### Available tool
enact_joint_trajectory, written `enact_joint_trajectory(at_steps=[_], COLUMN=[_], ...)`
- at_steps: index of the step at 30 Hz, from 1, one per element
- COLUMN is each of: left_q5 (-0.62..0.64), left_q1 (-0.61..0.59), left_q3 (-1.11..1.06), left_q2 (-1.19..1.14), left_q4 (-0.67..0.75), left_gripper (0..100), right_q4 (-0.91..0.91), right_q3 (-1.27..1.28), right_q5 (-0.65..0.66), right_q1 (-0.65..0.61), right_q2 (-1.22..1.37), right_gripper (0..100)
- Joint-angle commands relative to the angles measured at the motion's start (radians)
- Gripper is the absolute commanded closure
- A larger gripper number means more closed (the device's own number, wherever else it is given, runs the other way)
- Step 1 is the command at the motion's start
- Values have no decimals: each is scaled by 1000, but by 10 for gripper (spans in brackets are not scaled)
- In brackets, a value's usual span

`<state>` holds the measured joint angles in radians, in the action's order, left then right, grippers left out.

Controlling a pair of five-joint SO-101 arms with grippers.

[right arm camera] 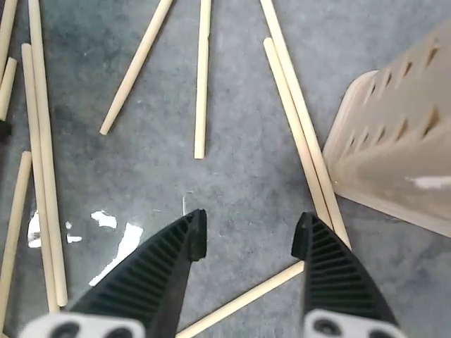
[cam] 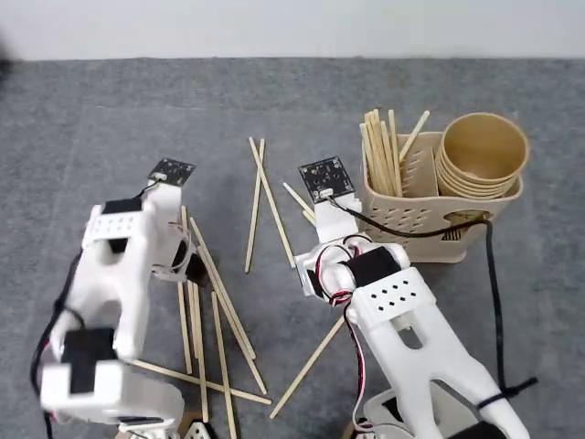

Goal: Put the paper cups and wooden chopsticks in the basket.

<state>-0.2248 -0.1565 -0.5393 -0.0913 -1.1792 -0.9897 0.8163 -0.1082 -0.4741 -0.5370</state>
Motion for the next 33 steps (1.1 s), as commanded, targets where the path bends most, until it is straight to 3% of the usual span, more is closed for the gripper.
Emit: enact_joint_trajectory(at_steps=[1, 5, 17, 25, 33], left_q5=[49, 83, 80, 77, 75], left_q1=[5, 3, 23, 20, 14], left_q3=[113, 206, 303, 303, 303], left_q2=[-103, -193, -330, -259, 32], left_q4=[8, -54, -133, -157, -265], left_gripper=[720, 731, 989, 989, 990], right_q4=[8, 7, 7, 7, 54], right_q3=[-5, -5, -5, -5, -34], right_q5=[-14, -12, -9, -9, -8], right_q1=[8, 8, 5, 5, 4], right_q2=[-38, -38, -38, -38, -36], right_gripper=[786, 786, 786, 786, 786])
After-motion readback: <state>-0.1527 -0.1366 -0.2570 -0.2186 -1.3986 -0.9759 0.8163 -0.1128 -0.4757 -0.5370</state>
